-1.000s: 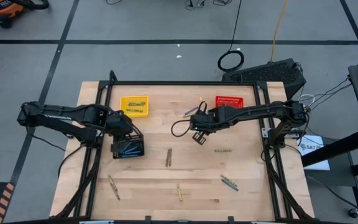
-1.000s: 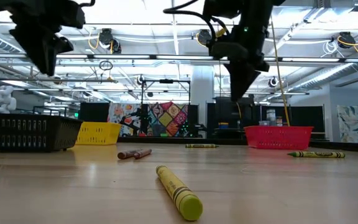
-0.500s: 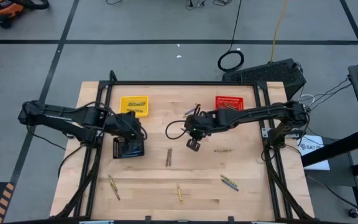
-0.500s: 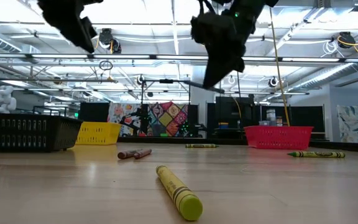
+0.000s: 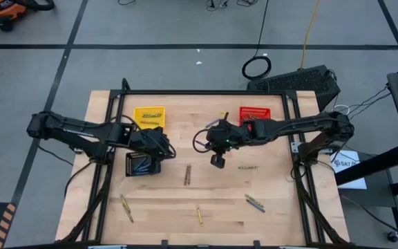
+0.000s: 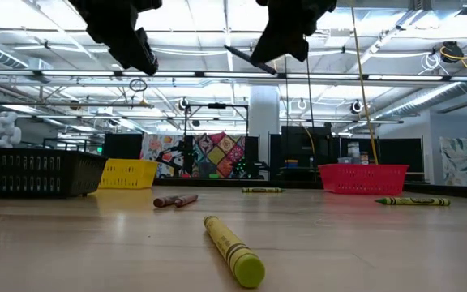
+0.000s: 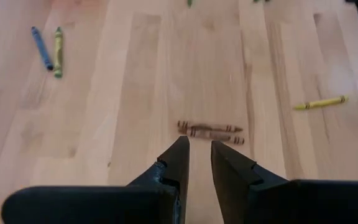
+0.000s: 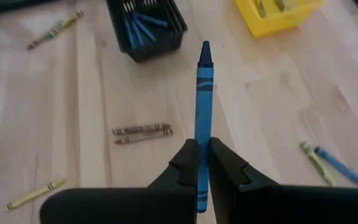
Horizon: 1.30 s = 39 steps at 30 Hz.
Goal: Sort crayons
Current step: Put the blue crayon into the black bin
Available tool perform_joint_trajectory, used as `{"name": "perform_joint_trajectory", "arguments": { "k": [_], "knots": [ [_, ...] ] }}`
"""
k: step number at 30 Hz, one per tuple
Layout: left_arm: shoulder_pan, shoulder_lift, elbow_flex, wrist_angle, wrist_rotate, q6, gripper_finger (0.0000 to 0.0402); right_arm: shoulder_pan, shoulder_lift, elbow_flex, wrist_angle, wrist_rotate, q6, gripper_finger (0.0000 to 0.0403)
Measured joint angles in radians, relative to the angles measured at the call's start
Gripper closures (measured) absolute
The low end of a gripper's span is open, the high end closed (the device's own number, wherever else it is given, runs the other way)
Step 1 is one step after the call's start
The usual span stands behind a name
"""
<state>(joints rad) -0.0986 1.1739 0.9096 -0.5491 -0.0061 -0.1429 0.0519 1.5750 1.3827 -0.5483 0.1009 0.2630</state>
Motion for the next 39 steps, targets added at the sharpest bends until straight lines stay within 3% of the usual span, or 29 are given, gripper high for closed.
{"name": "perform_joint_trajectory", "arguments": {
  "k": [7,17,22,25,31,39],
  "knots": [
    [0.0,0.066,0.0,0.028,-0.014,0.001,0.0333,0.003,-0.004,0.0,-0.003,0.001,-0.023,0.0403],
    [0.022,0.097,0.0,0.156,0.208,0.0,0.0333,0.003,-0.004,0.0,-0.001,0.002,-0.048,0.0403],
    [0.045,0.096,0.0,0.226,0.294,0.109,0.0333,0.003,-0.004,0.0,0.023,0.002,-0.048,0.0403],
    [0.067,0.096,0.0,0.244,0.286,0.152,0.0333,0.009,-0.004,0.0,0.07,0.002,-0.051,0.0403],
    [0.109,0.096,0.0,0.291,0.123,0.156,0.0333,0.032,-0.007,0.0,0.151,-0.005,-0.096,0.0403],
    [0.126,0.096,0.0,0.442,0.128,0.151,0.0333,0.056,-0.011,0.0,0.217,-0.025,-0.127,0.0403]
  ]
}}
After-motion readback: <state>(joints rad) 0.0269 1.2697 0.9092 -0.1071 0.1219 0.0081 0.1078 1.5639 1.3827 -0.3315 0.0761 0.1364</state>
